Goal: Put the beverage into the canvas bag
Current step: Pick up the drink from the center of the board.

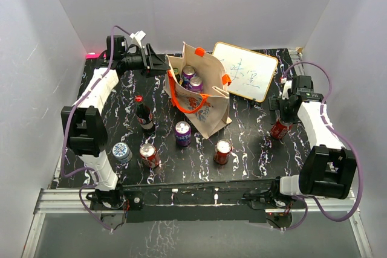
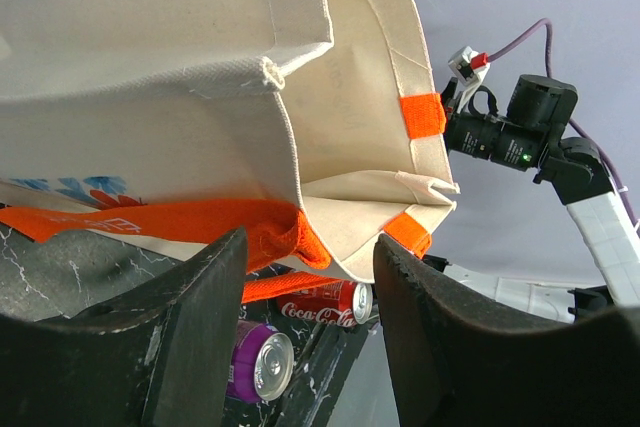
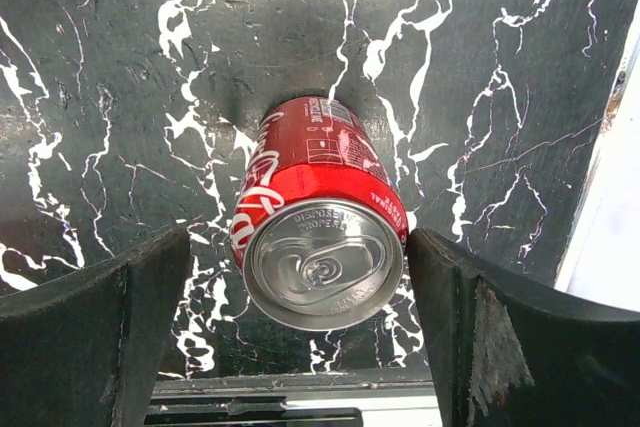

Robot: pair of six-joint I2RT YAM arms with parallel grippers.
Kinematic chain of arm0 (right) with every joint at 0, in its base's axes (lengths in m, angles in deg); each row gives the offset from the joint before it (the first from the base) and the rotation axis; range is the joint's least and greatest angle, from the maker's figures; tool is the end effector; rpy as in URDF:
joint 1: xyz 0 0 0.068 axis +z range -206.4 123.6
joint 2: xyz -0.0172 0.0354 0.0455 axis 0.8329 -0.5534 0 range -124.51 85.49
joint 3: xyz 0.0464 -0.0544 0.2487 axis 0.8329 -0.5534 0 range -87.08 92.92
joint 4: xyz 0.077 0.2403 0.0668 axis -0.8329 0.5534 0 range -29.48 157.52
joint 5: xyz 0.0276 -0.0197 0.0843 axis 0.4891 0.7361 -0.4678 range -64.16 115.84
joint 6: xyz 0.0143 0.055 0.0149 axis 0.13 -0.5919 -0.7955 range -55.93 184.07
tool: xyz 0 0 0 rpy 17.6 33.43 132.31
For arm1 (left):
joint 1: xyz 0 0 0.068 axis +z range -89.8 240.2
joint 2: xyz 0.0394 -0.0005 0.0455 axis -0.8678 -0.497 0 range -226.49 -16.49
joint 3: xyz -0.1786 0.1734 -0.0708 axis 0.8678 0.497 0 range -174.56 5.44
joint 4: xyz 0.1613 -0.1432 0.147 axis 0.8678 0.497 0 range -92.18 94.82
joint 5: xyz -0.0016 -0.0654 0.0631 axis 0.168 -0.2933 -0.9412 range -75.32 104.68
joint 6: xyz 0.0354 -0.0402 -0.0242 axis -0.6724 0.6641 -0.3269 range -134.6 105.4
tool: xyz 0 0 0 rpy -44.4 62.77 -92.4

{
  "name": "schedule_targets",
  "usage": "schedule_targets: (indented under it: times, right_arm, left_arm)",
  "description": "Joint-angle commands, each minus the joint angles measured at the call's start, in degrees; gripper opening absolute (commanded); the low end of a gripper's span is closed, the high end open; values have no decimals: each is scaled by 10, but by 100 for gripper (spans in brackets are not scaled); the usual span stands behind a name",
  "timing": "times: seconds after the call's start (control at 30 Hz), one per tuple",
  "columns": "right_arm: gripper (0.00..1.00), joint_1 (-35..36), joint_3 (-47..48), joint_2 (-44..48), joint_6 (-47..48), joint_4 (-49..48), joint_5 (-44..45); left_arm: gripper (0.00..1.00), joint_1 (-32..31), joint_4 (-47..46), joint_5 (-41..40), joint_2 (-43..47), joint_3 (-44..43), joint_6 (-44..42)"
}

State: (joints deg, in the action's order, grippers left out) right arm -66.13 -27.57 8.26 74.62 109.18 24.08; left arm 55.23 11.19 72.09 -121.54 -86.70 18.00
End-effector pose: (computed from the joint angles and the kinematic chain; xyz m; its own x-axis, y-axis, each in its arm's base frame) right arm 0.2591 -0.0430 0.2328 -0.9165 -0.0285 -0.3991 -0.0111 0.9989 -0.0458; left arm 0.4187 -0.0724 0.3154 -0.8022 -0.2215 -0.5545 0.4357 0.4177 -0.7973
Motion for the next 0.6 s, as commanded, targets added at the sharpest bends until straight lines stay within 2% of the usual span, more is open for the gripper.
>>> schedule_targets:
  times: [0.0, 0.4, 0.57]
  right_arm:
    - [90, -8, 5, 8, -4, -30, -5]
    - [76, -23, 0, -14, 4, -32, -17]
    - [76, -28, 0, -19, 4, -34, -21]
  left_arm:
    - [51, 4, -7, 9, 36, 0, -4]
    - [51, 4, -3, 13, 42, 7, -10]
    - [51, 4, -3, 13, 42, 8, -8]
